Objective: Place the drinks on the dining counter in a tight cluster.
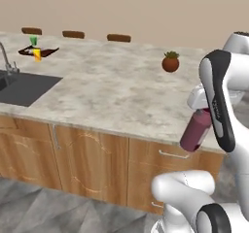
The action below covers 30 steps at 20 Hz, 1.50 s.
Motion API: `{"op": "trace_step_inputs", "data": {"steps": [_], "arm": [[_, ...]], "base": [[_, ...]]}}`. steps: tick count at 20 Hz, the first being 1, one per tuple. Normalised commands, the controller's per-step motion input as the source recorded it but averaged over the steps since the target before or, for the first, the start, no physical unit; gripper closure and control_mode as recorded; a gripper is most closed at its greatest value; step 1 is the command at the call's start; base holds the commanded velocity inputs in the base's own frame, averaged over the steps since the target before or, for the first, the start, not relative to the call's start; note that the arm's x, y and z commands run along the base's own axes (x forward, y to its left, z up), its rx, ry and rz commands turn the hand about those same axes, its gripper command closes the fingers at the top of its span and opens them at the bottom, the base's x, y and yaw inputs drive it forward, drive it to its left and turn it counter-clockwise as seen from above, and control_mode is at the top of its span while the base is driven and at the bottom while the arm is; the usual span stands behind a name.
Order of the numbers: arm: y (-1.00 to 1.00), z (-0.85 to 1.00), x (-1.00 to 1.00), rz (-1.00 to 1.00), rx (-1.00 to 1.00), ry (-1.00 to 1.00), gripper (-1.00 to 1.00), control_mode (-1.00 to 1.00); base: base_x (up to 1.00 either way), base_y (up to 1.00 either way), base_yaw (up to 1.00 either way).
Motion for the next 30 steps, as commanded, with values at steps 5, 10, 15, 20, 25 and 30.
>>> {"op": "trace_step_inputs", "data": {"steps": [5,10,15,20,25,30], "arm": [[0.0,0.0,0.0,0.0,0.0,0.0,1.0,1.0],[0.0,0.0,0.0,0.0,0.0,0.0,1.0,1.0],[0.0,0.0,0.0,0.0,0.0,0.0,1.0,1.0],[0.0,0.0,0.0,0.0,0.0,0.0,1.0,1.0],[0.0,0.0,0.0,0.0,0.0,0.0,1.0,1.0],[0.0,0.0,0.0,0.0,0.0,0.0,1.0,1.0]], "base": [[0.3,-1.0,0.31],[0.25,-1.0,0.21],[-0.01,-1.0,0.18],[0.23,-1.0,0.36],[0.31,-1.0,0.33],[0.42,-1.0,0.36]]}}
